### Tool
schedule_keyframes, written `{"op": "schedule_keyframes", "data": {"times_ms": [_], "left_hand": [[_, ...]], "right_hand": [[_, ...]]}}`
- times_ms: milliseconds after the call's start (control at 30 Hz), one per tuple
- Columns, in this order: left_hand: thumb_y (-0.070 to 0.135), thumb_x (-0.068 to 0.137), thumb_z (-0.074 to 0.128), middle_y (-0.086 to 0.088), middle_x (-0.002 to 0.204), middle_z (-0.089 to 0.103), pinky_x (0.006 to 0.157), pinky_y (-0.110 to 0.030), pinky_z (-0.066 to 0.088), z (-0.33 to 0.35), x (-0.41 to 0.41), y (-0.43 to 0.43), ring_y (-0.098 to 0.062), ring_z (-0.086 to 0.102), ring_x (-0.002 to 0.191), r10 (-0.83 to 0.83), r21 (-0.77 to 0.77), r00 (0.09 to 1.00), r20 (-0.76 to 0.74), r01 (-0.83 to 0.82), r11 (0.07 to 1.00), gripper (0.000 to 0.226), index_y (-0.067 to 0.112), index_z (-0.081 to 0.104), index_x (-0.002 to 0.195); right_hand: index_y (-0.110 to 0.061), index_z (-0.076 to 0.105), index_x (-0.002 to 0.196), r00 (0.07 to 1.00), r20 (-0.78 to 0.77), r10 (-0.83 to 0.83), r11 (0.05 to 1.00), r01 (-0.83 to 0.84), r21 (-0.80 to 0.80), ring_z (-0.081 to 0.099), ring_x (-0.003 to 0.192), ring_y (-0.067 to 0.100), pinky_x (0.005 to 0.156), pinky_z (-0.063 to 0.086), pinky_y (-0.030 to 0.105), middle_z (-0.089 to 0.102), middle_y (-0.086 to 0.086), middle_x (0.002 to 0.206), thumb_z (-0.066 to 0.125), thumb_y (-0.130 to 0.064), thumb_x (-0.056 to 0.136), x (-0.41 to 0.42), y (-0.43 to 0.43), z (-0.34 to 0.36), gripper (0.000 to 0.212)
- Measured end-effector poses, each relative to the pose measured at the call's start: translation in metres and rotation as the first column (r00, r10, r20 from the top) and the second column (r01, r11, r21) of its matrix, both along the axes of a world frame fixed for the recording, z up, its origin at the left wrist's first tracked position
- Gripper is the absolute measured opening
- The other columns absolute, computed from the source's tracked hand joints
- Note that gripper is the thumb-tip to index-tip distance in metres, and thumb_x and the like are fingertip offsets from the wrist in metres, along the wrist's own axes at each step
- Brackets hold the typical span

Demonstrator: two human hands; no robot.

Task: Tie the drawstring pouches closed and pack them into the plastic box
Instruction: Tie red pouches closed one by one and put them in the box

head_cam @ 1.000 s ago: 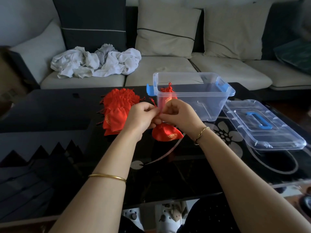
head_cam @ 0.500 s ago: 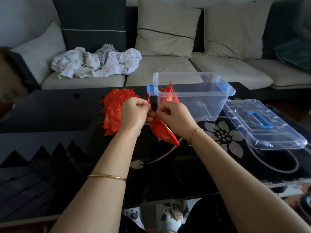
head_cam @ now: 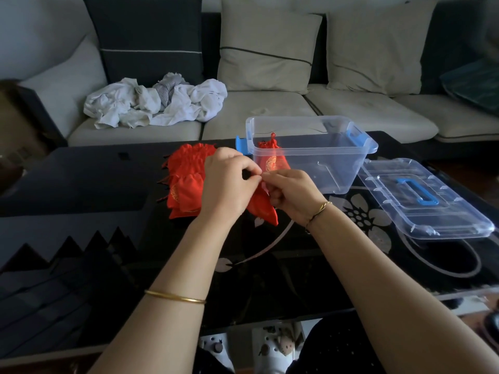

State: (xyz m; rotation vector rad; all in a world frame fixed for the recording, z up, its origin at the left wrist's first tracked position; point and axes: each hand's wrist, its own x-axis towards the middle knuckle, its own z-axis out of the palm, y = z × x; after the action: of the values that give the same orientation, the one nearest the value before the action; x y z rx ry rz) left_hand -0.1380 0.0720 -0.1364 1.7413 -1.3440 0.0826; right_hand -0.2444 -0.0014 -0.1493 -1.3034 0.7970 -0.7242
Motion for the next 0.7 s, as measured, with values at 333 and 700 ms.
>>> {"op": "schedule_keyframes", "data": {"times_ms": [333, 700], "left_hand": [[0.015, 0.075, 0.074, -0.001, 0.098, 0.057, 0.082, -0.032, 0.045, -0.006, 0.005, -0.006, -0.024, 0.054, 0.100, -0.003, 0.117, 0.995, 0.102, -0.009, 0.993, 0.006, 0.015, 0.068, 0.075], [0.010, 0.095, 0.047, -0.007, 0.101, 0.060, 0.072, -0.031, 0.043, -0.008, 0.006, -0.008, -0.022, 0.057, 0.089, 0.017, 0.276, 0.998, -0.062, 0.000, 0.961, 0.017, 0.011, 0.046, 0.078]], "right_hand": [[-0.007, 0.062, 0.076, 0.993, -0.039, 0.108, 0.993, -0.110, -0.031, 0.037, 0.052, 0.008, 0.054, 0.036, 0.021, 0.043, 0.002, 0.062, 0.054, -0.009, 0.092, -0.008, 0.000, 0.001, 0.018], [-0.016, 0.062, 0.074, 0.950, -0.295, -0.099, 0.958, 0.011, -0.285, 0.051, 0.063, 0.012, 0.056, 0.044, 0.021, 0.058, 0.002, 0.072, 0.059, -0.011, 0.088, -0.020, -0.015, -0.015, 0.016]]}}
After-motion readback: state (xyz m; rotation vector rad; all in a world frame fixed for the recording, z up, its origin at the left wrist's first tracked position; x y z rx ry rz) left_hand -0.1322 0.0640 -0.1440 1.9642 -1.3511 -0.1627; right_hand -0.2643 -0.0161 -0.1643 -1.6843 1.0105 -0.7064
